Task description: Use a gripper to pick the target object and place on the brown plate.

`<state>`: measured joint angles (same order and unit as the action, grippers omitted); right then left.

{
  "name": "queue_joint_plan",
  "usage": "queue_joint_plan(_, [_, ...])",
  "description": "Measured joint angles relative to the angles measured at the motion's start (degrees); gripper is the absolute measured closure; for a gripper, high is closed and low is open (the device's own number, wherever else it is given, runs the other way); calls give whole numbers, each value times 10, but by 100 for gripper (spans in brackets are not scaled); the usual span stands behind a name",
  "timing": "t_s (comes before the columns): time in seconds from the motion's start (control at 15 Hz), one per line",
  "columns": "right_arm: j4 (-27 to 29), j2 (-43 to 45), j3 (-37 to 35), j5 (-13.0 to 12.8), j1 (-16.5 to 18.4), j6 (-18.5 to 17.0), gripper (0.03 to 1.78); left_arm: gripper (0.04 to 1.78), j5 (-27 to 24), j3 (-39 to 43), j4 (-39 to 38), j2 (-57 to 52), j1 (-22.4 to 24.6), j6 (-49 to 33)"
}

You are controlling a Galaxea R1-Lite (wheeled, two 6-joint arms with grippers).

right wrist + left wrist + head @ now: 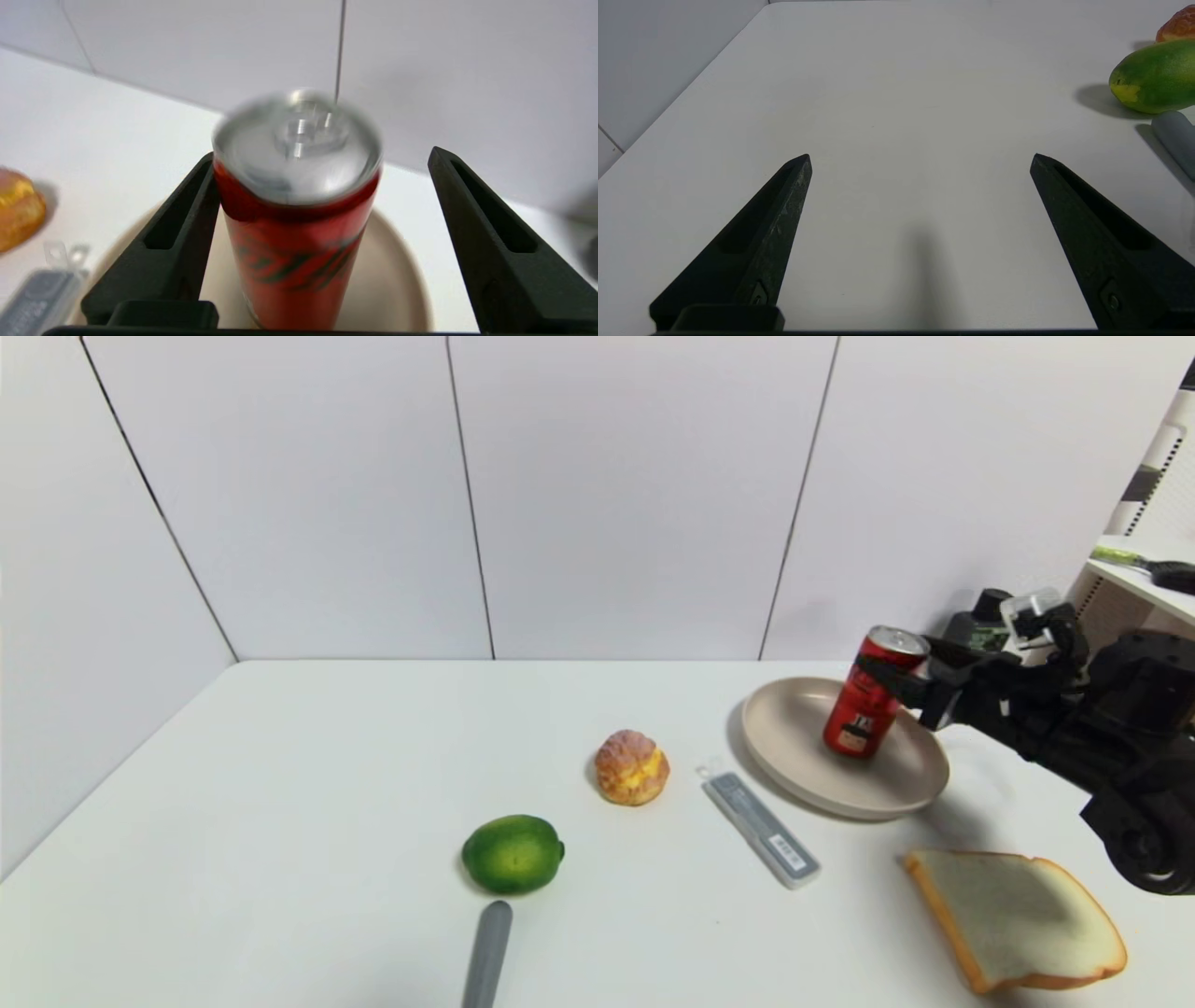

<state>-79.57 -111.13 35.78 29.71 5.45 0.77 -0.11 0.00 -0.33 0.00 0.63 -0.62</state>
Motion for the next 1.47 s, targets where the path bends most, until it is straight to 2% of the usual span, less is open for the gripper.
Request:
queue_joint_plan(0.13, [44, 68, 5, 2, 4, -17, 28, 13, 0, 0, 0, 0, 0, 0])
queue_joint_plan(0.27, [115, 165, 15, 13, 5, -34, 24, 13, 0, 0, 0, 0, 0, 0])
queue_joint_plan(0.4, [204, 279, 23, 53, 1, -53, 21, 13, 0, 0, 0, 0, 0, 0])
queue_joint_plan(0.6, [370, 443, 40, 127, -7, -83, 17, 13, 0, 0, 0, 0, 0, 0])
queue_joint_plan(0.67, [445, 497, 47, 139, -9, -87, 16, 13, 0, 0, 0, 0, 0, 0])
queue_joint_plan(0.73, [520, 543, 50, 130, -10, -83, 16, 13, 0, 0, 0, 0, 0, 0])
queue_joint_plan(0.8, [601, 591, 51, 99, -12, -65, 15, 13, 0, 0, 0, 0, 0, 0])
queue_joint_plan(0.87, [669, 629, 43, 53, -14, -40, 14, 13, 0, 0, 0, 0, 0, 0])
queue_joint_plan(1.0, [796, 708, -11, -81, -19, 28, 13, 13, 0, 0, 0, 0, 0, 0])
queue_joint_plan(1.07, [841, 748, -60, -157, -22, 61, 13, 13, 0, 0, 0, 0, 0, 0])
queue_joint_plan(1.2, [866, 817, -146, -273, -27, 94, 12, 13, 0, 0, 0, 0, 0, 0])
queue_joint_plan(1.27, [867, 853, -185, -313, -29, 99, 12, 13, 0, 0, 0, 0, 0, 0])
queue_joint_plan(1.33, [866, 889, -220, -337, -32, 101, 12, 13, 0, 0, 0, 0, 0, 0])
queue_joint_plan(1.4, [865, 927, -257, -349, -37, 103, 12, 13, 0, 0, 0, 0, 0, 0])
queue_joint_plan(1.47, [863, 959, -285, -346, -41, 104, 12, 13, 0, 0, 0, 0, 0, 0])
